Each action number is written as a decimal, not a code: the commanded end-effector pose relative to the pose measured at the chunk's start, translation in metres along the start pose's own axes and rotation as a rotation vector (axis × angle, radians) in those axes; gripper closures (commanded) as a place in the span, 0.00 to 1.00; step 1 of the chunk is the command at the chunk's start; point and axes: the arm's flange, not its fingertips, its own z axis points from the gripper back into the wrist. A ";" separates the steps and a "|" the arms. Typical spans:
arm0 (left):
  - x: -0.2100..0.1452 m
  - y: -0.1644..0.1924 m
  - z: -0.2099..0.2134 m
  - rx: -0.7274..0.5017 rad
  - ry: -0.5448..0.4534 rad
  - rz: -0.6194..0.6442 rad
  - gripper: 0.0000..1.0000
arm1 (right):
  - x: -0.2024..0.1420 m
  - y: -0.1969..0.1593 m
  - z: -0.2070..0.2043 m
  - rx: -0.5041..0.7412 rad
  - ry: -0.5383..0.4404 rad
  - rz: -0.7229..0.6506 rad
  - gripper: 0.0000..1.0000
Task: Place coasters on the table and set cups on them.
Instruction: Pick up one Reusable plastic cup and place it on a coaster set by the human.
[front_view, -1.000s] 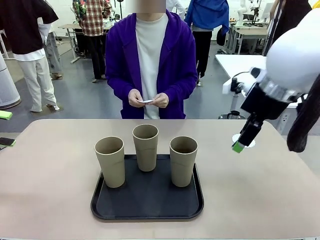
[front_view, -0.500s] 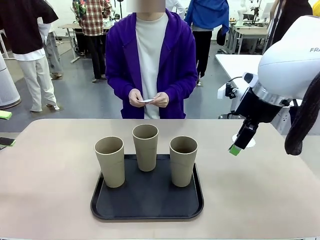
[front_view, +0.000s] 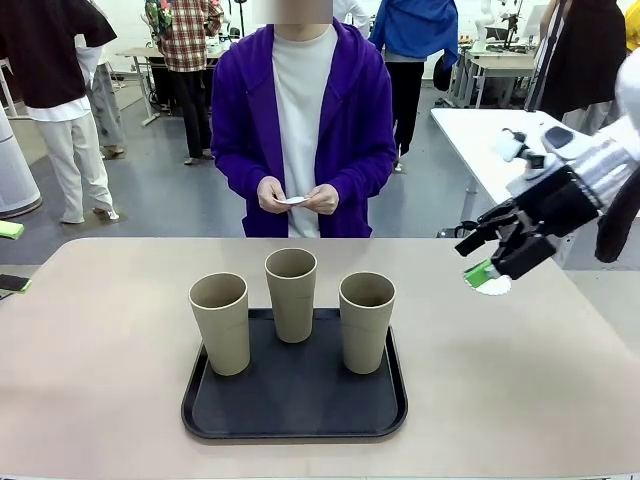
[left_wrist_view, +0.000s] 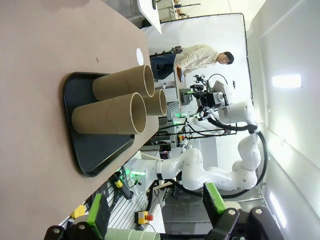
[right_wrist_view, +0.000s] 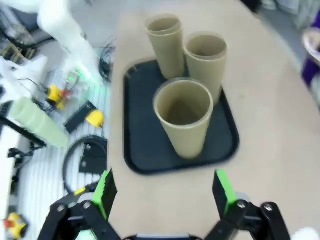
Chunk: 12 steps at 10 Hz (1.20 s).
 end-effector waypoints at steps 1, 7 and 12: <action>0.000 0.000 0.001 -0.013 -0.002 -0.015 0.00 | -0.042 -0.022 0.001 0.244 -0.258 0.021 0.00; 0.000 0.000 0.001 -0.013 -0.002 -0.015 0.00 | -0.110 -0.039 -0.054 0.065 -0.316 0.134 0.00; 0.000 0.000 0.001 -0.013 -0.002 -0.015 0.00 | -0.129 -0.055 -0.097 -0.009 -0.327 0.095 0.00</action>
